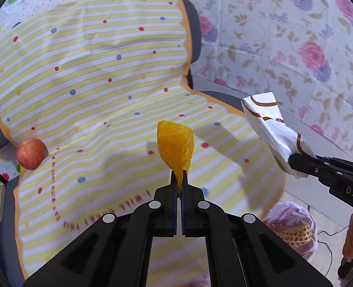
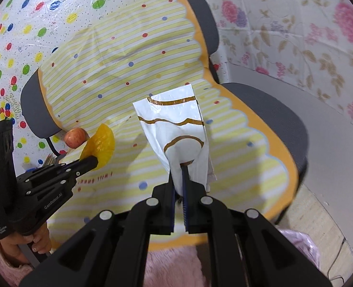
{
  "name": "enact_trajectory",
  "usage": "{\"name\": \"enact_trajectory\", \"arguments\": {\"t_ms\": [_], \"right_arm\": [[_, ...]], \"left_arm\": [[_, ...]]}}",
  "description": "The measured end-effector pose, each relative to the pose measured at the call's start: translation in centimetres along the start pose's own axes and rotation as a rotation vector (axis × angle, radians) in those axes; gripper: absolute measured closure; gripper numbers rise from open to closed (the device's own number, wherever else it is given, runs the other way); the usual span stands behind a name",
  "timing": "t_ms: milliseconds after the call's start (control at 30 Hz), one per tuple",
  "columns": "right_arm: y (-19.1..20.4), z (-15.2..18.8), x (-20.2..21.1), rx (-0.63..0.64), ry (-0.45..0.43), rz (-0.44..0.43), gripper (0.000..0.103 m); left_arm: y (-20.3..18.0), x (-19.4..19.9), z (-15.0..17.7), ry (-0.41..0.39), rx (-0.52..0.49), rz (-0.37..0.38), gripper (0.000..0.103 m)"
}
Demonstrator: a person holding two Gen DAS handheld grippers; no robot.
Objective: Collect trash
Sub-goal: 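Carry the wrapper and orange peel over the pink bin and open both tools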
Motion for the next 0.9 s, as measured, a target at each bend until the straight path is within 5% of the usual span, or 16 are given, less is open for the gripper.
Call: {"name": "enact_trajectory", "arguments": {"t_ms": [367,900], "right_arm": [[-2.7,5.0,7.3,-0.006,-0.014,0.123,0.097],[-10.3,13.5,12.4,-0.222,0.012,0.29,0.095]], "left_arm": [[-5.3,4.7,3.6,-0.066,0.001,0.13,0.101],[-19.4,4.2,7.8,-0.021,-0.3,0.366,0.1]]}}
Point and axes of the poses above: each gripper's, at about its wrist camera, not at the fingertips, and x roughly against the way its jaws point, y to its left, z to its underside, the point moved 8 cm from there along -x, roughly the way its jaws point, and after that the axes turned 5 degrees about -z, right-handed, at the moved point
